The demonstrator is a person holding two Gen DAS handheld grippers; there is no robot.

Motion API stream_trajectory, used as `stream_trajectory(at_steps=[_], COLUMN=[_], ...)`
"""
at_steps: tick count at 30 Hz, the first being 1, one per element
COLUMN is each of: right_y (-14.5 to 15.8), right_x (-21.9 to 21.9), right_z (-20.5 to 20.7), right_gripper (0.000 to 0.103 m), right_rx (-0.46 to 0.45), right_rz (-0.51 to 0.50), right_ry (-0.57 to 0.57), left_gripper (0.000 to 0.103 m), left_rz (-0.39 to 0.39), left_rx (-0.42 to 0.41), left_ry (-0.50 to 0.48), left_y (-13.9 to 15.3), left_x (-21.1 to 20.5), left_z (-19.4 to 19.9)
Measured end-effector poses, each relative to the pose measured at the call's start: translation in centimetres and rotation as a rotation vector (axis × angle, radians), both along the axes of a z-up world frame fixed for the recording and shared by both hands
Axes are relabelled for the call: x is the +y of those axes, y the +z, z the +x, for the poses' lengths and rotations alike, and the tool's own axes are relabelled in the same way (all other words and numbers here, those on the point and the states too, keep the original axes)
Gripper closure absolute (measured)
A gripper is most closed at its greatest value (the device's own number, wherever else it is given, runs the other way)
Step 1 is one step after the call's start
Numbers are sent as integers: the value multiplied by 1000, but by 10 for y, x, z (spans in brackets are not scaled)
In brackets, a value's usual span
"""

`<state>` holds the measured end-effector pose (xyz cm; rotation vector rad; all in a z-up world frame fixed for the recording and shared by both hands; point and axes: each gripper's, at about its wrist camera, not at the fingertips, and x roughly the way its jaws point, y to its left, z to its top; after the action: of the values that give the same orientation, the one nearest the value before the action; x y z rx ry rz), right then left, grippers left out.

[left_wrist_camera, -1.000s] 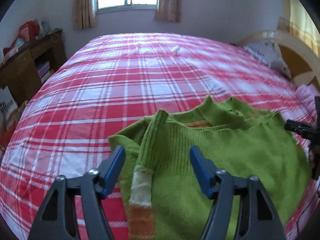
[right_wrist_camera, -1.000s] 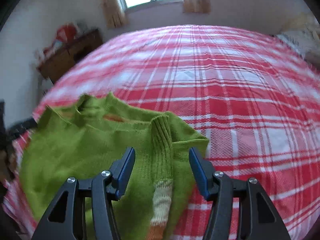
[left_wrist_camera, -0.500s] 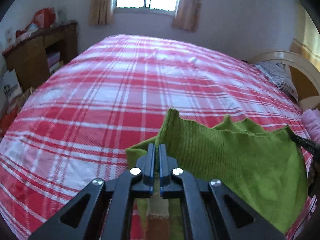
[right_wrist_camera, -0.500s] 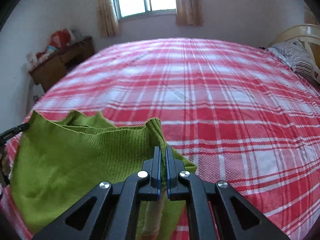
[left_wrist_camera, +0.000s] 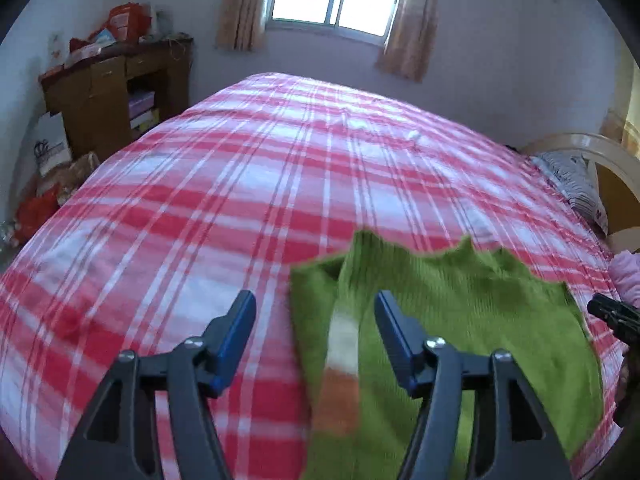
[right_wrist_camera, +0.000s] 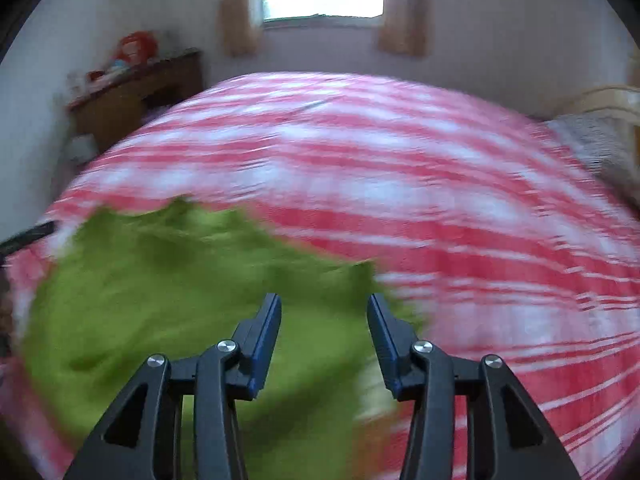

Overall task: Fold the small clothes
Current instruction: 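Withdraw both grippers from the folded sweater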

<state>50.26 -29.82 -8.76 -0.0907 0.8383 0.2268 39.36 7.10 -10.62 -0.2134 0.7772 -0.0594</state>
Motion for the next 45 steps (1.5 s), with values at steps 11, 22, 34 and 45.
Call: stream_trajectory(at_steps=[11,22,34,45], right_y=[-49,-54,-47,-52], right_x=[78,149,73,62], right_z=[-15,-70,-99,-122], right_gripper=[55,49,48,37], right_rx=[141,27,25,-18], right_rz=[-65,-102,-9,-31], right_ry=[96,179,61,28], left_gripper=[31,30,30,24], left_rz=[36,-150,-184,-173], left_rx=[75,30,13,-1], left_ry=[-3,38,41,43], left_y=[-45,-50,-51,-49], left_x=[-5,23,27,25], left_z=[-55,-66,-74,-84])
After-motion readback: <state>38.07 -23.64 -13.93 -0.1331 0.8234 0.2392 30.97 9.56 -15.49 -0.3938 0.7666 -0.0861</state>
